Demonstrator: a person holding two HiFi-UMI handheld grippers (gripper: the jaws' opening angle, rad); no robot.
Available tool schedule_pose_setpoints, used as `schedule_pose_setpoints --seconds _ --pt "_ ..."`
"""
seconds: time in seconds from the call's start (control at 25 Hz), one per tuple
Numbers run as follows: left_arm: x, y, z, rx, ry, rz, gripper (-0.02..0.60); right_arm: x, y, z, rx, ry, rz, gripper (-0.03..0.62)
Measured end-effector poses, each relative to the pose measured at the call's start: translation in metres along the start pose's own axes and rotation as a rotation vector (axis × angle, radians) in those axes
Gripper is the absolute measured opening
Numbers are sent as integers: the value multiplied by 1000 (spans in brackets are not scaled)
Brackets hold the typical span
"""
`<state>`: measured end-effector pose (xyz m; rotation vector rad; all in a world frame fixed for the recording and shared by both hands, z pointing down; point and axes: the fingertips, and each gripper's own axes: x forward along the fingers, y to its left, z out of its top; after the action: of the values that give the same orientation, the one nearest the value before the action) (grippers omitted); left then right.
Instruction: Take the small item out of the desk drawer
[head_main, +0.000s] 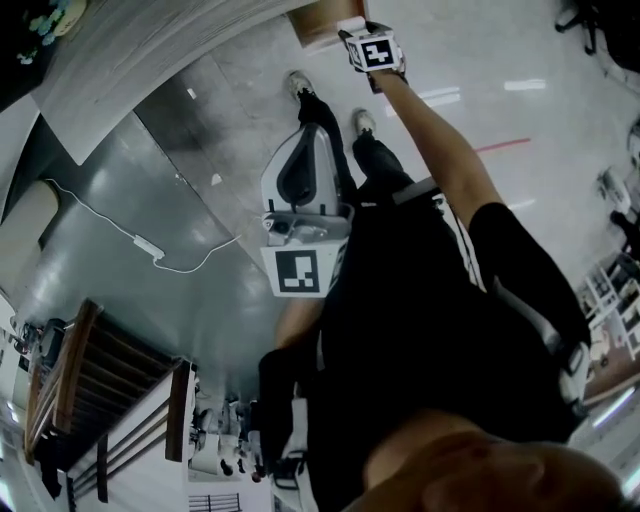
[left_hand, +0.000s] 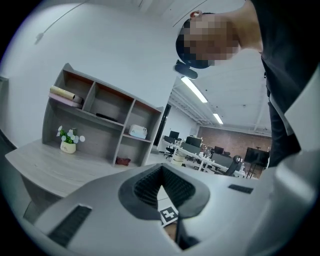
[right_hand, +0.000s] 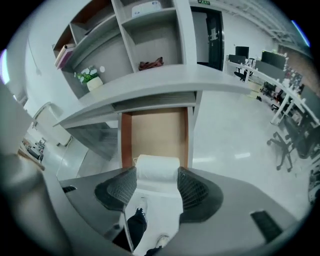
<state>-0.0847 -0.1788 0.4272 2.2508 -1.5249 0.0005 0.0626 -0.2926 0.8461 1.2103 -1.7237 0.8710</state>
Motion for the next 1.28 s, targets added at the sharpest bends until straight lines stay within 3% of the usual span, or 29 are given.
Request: schedule_pose_setpoints --seconds 0.44,0.8,1.04,1.28 --pt "-42 -64 15 79 -80 15 -2 -120 1 29 -7 -196 95 255" --pt "-96 -124 17 127 -129 44 -2 -248 10 15 -60 -370 179 255" --pt "-121 -136 13 131 -127 56 -2 -320 17 5 -54 -475 219 255" --pt "-139 -118 24 130 -140 57 -2 -382 41 12 -46 -572 263 255"
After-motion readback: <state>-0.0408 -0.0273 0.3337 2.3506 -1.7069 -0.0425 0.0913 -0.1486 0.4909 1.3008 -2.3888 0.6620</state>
